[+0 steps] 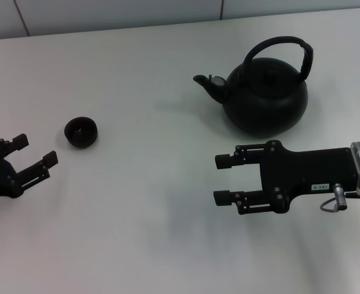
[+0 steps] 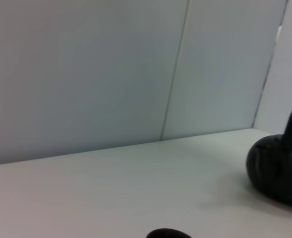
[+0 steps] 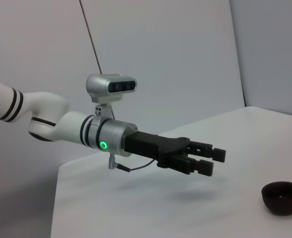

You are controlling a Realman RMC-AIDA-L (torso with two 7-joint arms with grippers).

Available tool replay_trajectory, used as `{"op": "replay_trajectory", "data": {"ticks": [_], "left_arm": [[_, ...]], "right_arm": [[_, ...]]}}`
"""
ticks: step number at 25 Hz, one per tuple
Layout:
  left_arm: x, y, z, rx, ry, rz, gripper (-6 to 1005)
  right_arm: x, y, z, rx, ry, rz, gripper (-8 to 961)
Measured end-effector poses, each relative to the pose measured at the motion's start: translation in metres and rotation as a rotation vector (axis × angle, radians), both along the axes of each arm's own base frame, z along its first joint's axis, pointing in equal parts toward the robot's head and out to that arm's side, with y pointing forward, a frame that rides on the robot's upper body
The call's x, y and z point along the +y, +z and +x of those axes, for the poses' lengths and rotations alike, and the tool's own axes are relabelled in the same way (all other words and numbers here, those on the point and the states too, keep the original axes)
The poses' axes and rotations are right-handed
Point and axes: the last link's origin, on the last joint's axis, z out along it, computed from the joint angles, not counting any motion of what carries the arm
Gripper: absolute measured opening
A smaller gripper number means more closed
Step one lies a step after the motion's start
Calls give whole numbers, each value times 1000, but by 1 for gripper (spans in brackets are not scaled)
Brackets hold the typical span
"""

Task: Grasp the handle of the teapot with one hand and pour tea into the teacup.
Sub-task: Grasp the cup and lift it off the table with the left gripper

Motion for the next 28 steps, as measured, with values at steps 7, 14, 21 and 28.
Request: {"op": "replay_trajectory", "data": {"ticks": [7, 14, 21, 28], "left_arm": [[11, -6, 2, 32, 12, -7, 796], [21, -19, 3, 98, 24, -39, 796], [30, -24, 5, 114, 39, -36, 796], [36, -32, 8, 154, 39, -55, 796]], "right_arm": [[2, 0, -2, 0, 8, -1, 681], [4, 0, -3, 1, 11, 1, 682], [5, -1, -5, 4, 11, 0, 681], [8, -2, -6, -2, 14, 4, 682]]}}
